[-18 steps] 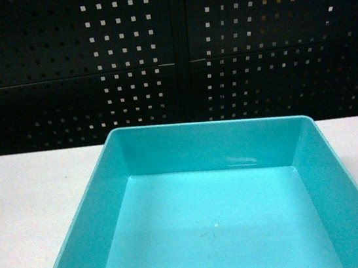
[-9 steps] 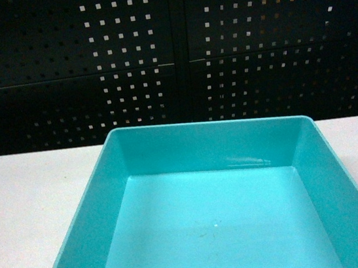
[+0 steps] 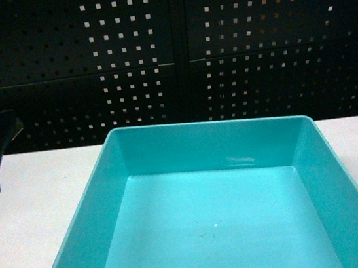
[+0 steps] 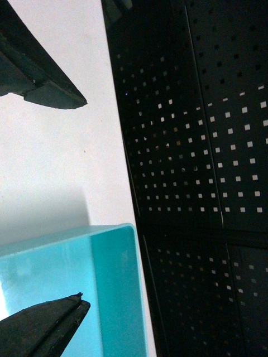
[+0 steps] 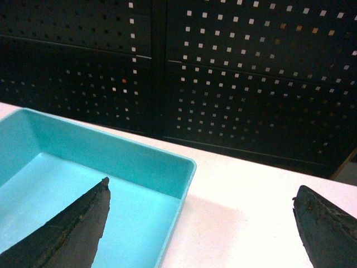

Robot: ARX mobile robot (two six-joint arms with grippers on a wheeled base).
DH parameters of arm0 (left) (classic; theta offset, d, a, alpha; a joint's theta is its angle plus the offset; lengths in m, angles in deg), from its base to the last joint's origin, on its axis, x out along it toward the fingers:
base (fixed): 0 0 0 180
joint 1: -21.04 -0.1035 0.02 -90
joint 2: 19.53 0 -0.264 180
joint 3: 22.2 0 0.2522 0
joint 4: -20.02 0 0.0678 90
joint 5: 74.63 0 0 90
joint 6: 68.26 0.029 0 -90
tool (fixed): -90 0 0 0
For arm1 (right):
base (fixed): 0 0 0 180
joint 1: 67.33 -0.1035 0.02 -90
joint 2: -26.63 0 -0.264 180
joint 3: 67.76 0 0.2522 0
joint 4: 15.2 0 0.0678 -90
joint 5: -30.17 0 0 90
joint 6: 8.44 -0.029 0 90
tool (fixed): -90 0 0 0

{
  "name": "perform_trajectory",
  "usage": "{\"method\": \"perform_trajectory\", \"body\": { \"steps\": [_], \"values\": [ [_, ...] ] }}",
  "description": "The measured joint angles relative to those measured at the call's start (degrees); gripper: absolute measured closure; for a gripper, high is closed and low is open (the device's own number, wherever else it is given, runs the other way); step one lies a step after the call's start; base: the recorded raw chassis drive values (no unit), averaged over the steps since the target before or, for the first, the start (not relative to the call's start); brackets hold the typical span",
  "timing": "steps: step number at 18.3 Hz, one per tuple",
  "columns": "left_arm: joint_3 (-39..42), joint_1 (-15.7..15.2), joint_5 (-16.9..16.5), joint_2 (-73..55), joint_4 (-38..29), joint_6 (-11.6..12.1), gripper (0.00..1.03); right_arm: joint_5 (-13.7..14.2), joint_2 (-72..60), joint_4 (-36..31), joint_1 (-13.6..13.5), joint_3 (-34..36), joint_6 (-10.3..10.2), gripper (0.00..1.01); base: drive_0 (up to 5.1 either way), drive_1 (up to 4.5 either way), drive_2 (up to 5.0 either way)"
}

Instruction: Stack blue boxes stably on right

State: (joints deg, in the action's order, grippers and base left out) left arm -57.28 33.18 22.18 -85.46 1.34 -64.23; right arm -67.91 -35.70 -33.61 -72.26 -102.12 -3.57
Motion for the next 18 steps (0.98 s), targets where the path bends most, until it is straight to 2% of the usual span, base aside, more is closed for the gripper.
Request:
{"method": "perform_trajectory", "body": {
  "steps": [2, 3, 5, 8, 12, 15, 16, 18],
  "values": [
    [-3.8, 1.2, -0.2, -5.2, -1.3, 0.3, 0.05, 0.9, -4.8, -0.3, -0.1, -2.9, 0.8, 0.03, 0.0, 0.00, 0.0],
    [-5.2, 1.2, 0.7, -7.7, -0.8, 1.0, 0.05, 1.2, -7.1, 0.5, -0.5, -5.0, 0.9, 0.03, 0.0, 0.00, 0.0],
    [-7.7, 0.9, -0.4, -11.6, 3.3, 1.2, 0.05, 2.5, -11.2, 1.2, -1.1, -8.0, 1.4, 0.03, 0.0, 0.00, 0.0],
    [-12.0, 1.5, -0.4, -16.0, 5.8, 1.4, 0.05, 3.2, -17.2, 2.3, -2.3, -10.1, 3.1, 0.03, 0.0, 0.00, 0.0],
    [-15.3, 3.9, 0.7, -21.0, 8.0, 3.1, 0.05, 3.4, -22.3, 3.4, -3.5, -11.3, 2.4, 0.03, 0.0, 0.00, 0.0],
    [-16.2, 3.4, 1.9, -25.1, 8.2, 3.3, 0.05, 3.7, -24.9, 4.9, -5.2, -12.6, 1.7, 0.03, 0.0, 0.00, 0.0],
    [-15.9, 2.5, 2.4, -26.1, 7.6, 3.1, 0.05, 3.8, -25.8, 5.6, -5.7, -13.1, 0.5, 0.03, 0.0, 0.00, 0.0],
    [-15.3, 2.3, 2.4, -26.9, 7.1, 2.7, 0.05, 4.2, -26.2, 5.1, -5.7, -13.1, 0.2, 0.03, 0.0, 0.00, 0.0]
  ]
}}
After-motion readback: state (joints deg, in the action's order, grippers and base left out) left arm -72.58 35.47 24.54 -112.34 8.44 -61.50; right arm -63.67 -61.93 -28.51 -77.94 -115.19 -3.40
